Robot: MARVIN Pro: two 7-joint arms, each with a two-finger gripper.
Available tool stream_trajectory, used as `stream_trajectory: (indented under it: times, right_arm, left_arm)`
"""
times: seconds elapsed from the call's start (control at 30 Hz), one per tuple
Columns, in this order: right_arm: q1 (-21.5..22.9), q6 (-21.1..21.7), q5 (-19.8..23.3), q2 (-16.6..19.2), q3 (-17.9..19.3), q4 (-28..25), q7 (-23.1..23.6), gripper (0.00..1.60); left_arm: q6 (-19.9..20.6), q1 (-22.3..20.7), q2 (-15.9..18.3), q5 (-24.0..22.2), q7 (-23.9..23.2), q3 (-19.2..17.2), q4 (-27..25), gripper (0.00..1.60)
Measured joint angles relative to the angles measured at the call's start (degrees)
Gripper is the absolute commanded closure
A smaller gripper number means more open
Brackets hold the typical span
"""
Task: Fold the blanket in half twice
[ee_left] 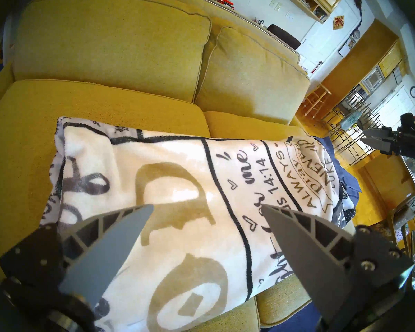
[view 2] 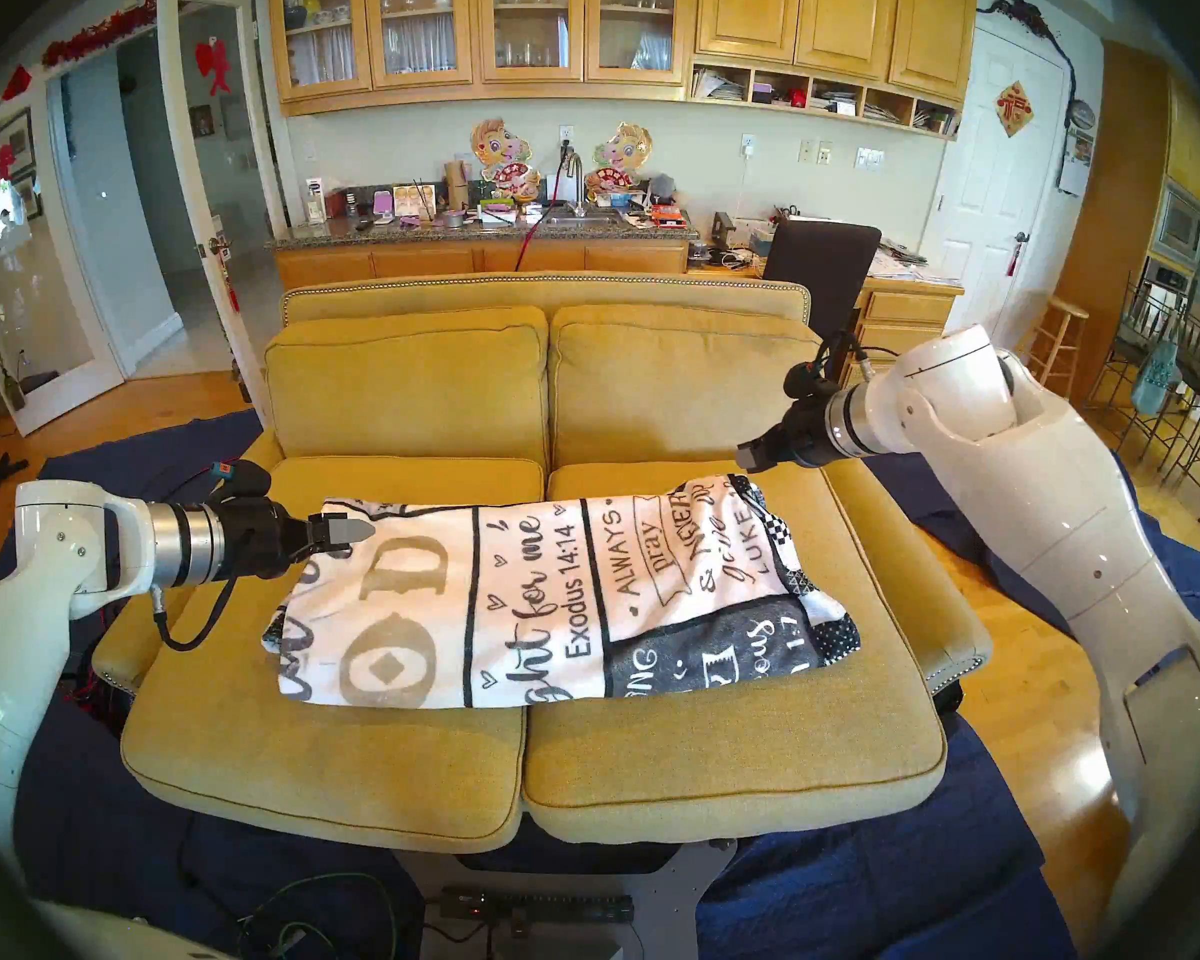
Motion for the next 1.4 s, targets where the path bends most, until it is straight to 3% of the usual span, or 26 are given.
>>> stream_trajectory:
  times: [0.27, 0.87, 1.4]
  right_arm:
    - [-3.93, 0.00, 1.16, 4.17, 1.90, -2.37, 1.28, 0.00]
    - [-15.41, -0.02, 7.71, 15.19, 4.91, -14.78, 7.98, 0.00]
    - [-22.60, -0.03, 11.46, 22.46, 8.85, -15.12, 9.73, 0.00]
  left_arm:
    - [-0.19, 0.11, 0.00, 0.02, -0.15, -0.01, -0.21, 0.00]
    - [-1.23, 0.61, 0.00, 1.58, -0.94, 0.02, -1.89, 0.00]
    - [-1.68, 1.80, -0.01, 3.45, -1.91, -0.41, -4.19, 0.00]
